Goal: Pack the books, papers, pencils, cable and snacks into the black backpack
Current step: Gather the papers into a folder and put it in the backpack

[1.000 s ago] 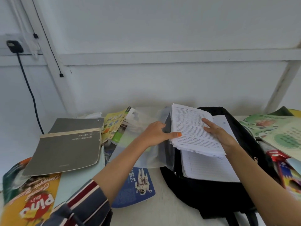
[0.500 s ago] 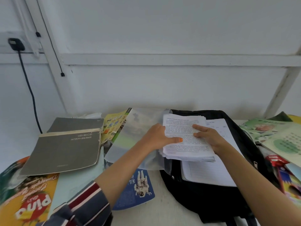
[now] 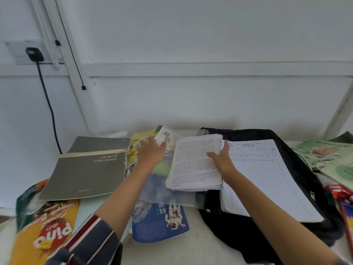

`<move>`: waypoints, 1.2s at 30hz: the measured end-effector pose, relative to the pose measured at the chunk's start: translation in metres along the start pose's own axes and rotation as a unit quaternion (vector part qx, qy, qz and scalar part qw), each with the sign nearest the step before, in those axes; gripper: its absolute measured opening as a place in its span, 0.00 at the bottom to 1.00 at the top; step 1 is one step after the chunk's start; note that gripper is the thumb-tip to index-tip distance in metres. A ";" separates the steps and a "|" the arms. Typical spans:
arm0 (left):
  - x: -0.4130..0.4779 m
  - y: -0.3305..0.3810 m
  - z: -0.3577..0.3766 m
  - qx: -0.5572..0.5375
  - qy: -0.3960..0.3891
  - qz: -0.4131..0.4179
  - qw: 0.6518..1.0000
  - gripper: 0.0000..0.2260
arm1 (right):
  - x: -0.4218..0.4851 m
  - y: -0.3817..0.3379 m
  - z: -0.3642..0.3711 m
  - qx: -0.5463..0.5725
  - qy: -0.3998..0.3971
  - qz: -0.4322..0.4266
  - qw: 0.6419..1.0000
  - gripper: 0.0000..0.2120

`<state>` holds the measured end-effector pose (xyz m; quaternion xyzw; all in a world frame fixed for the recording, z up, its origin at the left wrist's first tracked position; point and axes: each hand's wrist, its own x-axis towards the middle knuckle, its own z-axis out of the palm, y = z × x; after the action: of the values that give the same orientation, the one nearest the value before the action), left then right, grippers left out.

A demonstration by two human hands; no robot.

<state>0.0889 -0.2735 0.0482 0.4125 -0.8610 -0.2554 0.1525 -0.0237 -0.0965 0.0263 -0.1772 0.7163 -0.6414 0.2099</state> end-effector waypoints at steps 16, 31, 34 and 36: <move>0.015 -0.038 -0.003 0.096 -0.102 -0.044 0.989 0.32 | -0.006 0.003 -0.001 0.187 -0.060 0.104 0.975 0.22; 0.005 -0.028 0.000 -0.154 -0.101 0.035 0.982 0.32 | -0.007 -0.002 -0.019 0.285 -0.135 0.142 0.938 0.17; 0.006 -0.029 -0.007 -0.294 -0.133 0.020 0.946 0.36 | -0.008 -0.005 -0.022 0.273 -0.138 0.131 0.943 0.17; 0.008 -0.032 -0.014 -0.378 -0.159 -0.008 0.912 0.36 | -0.007 -0.008 -0.025 0.264 -0.142 0.127 0.946 0.18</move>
<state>0.1110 -0.3008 0.0415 0.2845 -0.7095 -0.6256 0.1559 -0.0306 -0.0727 0.0367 -0.1121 0.5011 -0.7434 0.4286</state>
